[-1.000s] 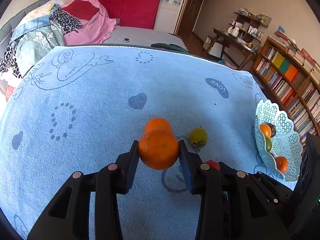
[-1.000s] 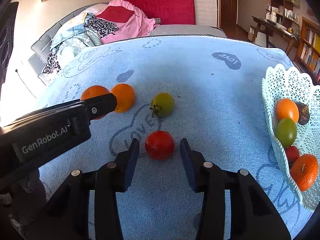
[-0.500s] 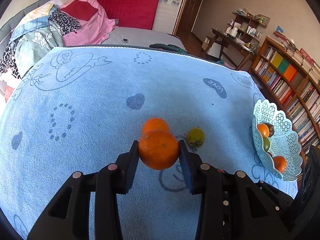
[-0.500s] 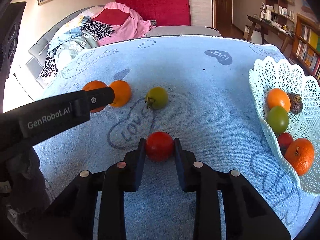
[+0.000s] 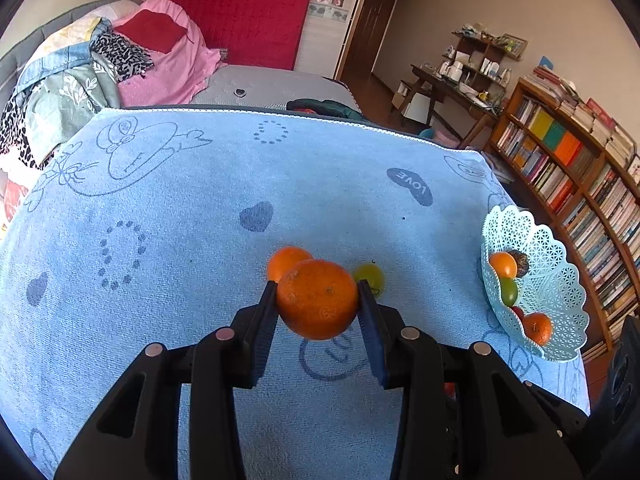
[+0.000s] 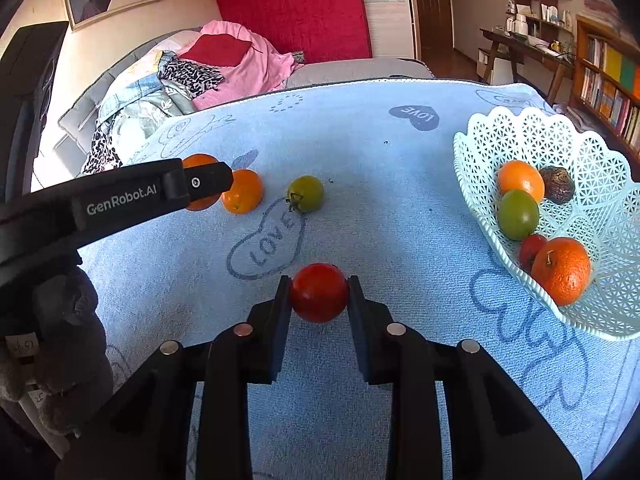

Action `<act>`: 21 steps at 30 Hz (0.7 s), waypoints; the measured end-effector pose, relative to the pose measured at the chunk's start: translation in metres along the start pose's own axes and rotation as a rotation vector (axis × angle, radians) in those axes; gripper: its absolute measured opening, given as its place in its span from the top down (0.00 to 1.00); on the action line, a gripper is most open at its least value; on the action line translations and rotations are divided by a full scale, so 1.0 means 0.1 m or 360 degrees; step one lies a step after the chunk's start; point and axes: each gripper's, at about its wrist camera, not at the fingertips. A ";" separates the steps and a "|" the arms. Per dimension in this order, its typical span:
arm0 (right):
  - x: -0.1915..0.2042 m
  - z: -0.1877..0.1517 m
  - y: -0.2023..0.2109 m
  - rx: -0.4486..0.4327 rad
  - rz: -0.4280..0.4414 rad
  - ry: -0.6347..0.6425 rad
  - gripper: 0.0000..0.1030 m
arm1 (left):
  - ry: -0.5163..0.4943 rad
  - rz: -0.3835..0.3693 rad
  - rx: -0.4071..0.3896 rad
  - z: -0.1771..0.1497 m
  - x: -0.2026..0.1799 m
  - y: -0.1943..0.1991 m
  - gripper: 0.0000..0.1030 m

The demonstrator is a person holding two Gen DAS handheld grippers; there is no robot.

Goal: Organize fruits
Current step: 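Carry the orange and red tomato toward the lattice basket with both grippers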

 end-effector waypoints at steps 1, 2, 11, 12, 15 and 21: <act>-0.01 -0.01 0.02 -0.0004 0.0001 -0.0003 0.72 | -0.0001 -0.0004 -0.0005 0.01 0.00 0.02 0.62; -0.01 -0.01 0.04 -0.0009 0.0001 -0.0006 0.72 | -0.0003 -0.0007 -0.0011 0.01 0.00 0.03 0.62; -0.01 -0.05 0.25 -0.0050 0.0006 -0.0028 0.72 | 0.0011 -0.0041 -0.0062 0.07 0.00 0.18 0.62; -0.01 -0.06 0.27 -0.0056 0.0006 -0.0032 0.72 | 0.0012 -0.0043 -0.0071 0.08 0.00 0.20 0.62; -0.03 -0.06 0.34 -0.0073 0.0000 -0.0047 0.72 | 0.0015 -0.0053 -0.0092 0.10 0.01 0.25 0.62; -0.10 -0.05 0.47 -0.0104 -0.0027 -0.0082 0.72 | -0.0014 -0.0079 -0.0119 0.10 -0.07 0.34 0.62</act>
Point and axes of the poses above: each gripper's, at about its wrist camera, not at the fingertips, and y roughly against the way its jaws point, x to its left, z to its top, and after that the axes turned 3 degrees about -y, right-handed
